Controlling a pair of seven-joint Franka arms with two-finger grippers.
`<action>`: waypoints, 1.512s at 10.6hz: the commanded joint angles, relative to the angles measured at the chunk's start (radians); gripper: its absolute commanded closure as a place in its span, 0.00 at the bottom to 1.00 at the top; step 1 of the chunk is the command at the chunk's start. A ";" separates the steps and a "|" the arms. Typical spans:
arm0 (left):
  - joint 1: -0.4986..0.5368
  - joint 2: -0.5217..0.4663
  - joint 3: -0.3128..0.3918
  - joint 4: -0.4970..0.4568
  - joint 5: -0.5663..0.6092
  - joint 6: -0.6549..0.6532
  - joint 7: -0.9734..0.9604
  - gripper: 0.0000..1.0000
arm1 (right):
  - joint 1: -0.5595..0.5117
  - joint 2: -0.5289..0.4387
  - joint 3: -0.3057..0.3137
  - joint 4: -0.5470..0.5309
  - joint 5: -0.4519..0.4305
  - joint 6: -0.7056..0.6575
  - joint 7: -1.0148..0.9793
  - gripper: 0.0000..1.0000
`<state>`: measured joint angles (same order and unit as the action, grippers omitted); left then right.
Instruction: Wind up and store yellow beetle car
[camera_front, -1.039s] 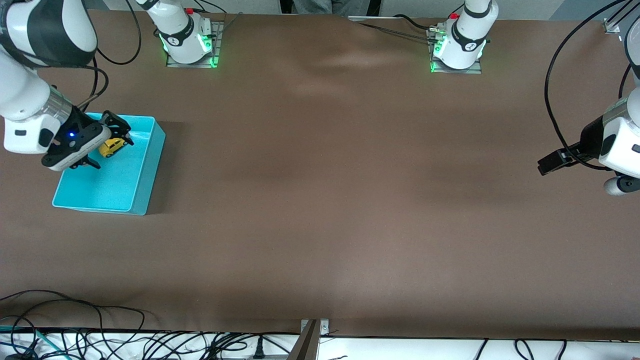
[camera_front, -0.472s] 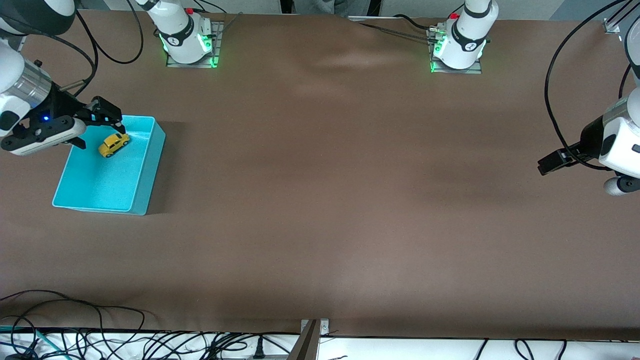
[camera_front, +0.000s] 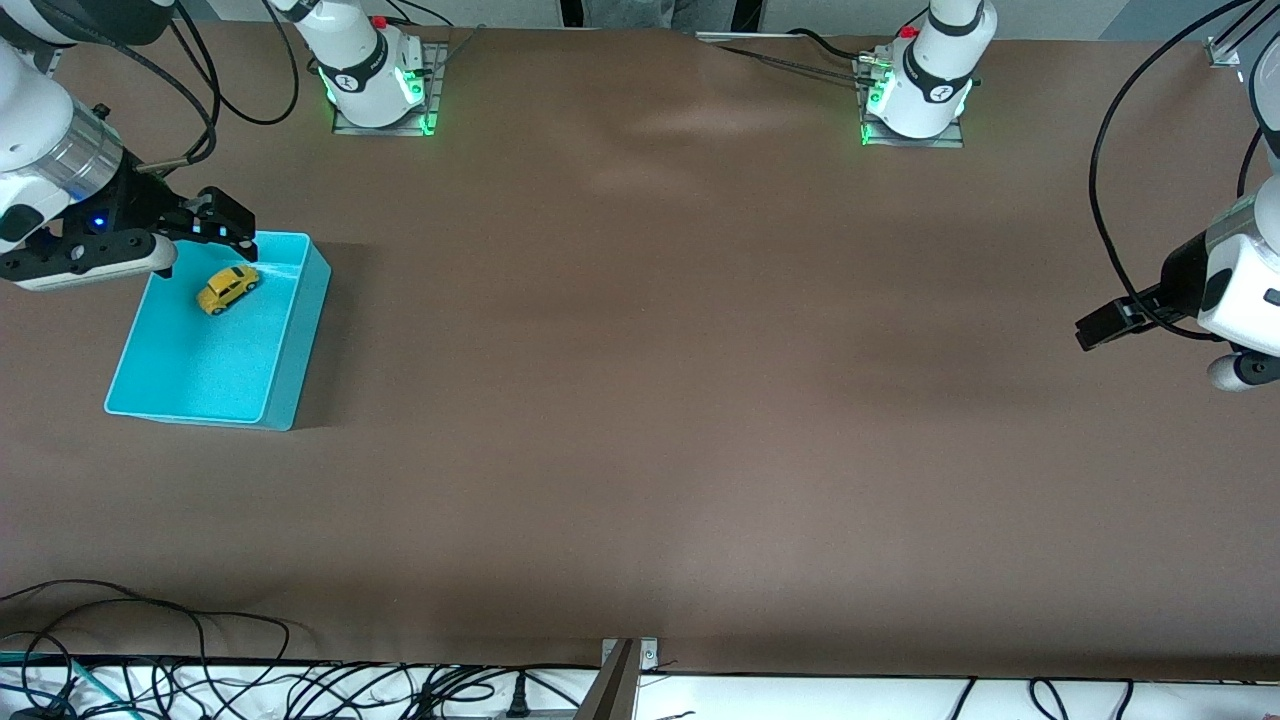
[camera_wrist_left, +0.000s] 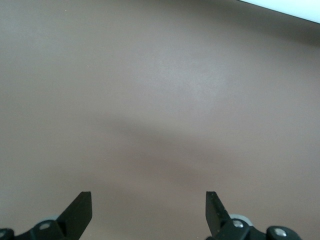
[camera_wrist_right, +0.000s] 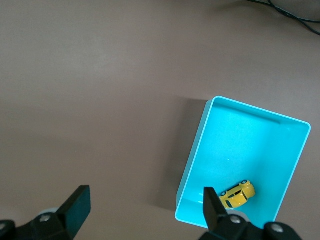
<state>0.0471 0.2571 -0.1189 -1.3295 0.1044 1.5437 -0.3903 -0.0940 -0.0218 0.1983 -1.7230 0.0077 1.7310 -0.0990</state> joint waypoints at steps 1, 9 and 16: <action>-0.003 -0.002 0.005 0.007 -0.017 -0.016 -0.007 0.00 | 0.011 -0.009 -0.040 0.013 -0.011 -0.027 0.019 0.00; -0.003 -0.002 0.005 0.007 -0.017 -0.016 -0.007 0.00 | 0.005 0.005 -0.077 0.020 -0.003 -0.059 0.019 0.00; -0.003 -0.002 0.005 0.007 -0.017 -0.016 -0.007 0.00 | 0.209 0.006 -0.295 0.036 0.003 -0.067 0.024 0.00</action>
<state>0.0472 0.2571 -0.1188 -1.3295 0.1044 1.5437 -0.3904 0.0380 -0.0212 -0.0293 -1.7135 0.0076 1.6925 -0.0888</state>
